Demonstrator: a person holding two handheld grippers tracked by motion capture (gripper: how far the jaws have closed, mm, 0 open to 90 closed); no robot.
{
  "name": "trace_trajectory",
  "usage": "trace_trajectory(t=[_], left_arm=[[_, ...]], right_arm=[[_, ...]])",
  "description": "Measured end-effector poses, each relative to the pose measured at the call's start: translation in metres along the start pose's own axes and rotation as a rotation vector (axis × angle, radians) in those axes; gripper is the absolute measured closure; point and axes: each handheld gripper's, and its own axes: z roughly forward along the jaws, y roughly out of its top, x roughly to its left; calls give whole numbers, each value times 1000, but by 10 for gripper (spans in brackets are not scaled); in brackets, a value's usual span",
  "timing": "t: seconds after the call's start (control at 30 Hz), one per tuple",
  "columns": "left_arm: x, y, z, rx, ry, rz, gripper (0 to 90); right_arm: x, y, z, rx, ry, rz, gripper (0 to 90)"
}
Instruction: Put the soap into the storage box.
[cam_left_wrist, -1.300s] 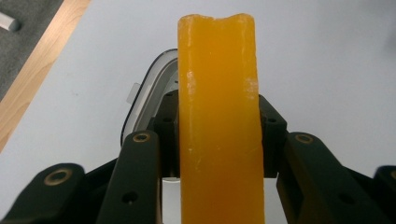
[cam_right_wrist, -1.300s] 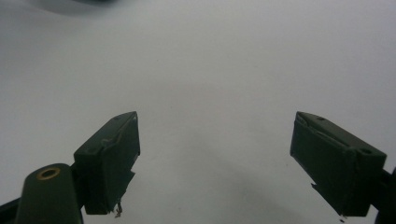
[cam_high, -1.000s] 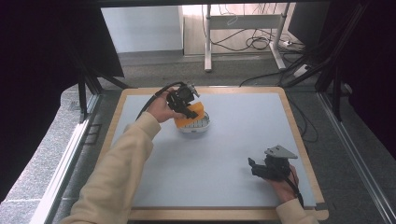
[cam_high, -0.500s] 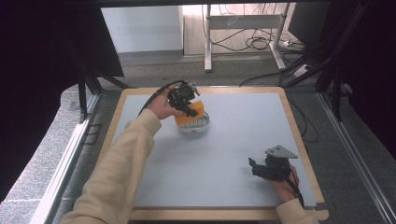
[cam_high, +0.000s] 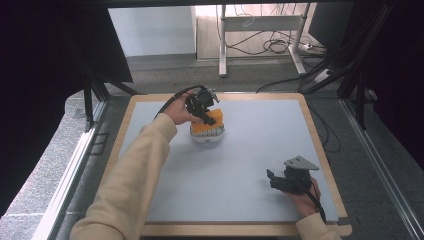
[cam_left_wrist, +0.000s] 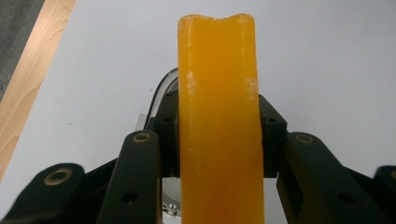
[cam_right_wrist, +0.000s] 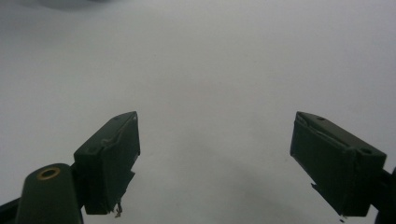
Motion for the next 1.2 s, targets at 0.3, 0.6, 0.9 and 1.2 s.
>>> trace_trajectory(t=[0.3, 0.6, 0.9, 1.2], left_arm=[[7, -3, 11, 21, -15, 0, 619], [11, -4, 24, 28, -38, 0, 619], [14, -4, 30, 44, -50, 27, 619], [19, -4, 40, 67, -63, 37, 618]], right_arm=[[-1, -1, 0, 2, -1, 3, 161], [-1, -1, 1, 7, -1, 5, 161], [-1, -1, 1, 5, -1, 5, 161], [-2, -2, 1, 9, -3, 3, 161]])
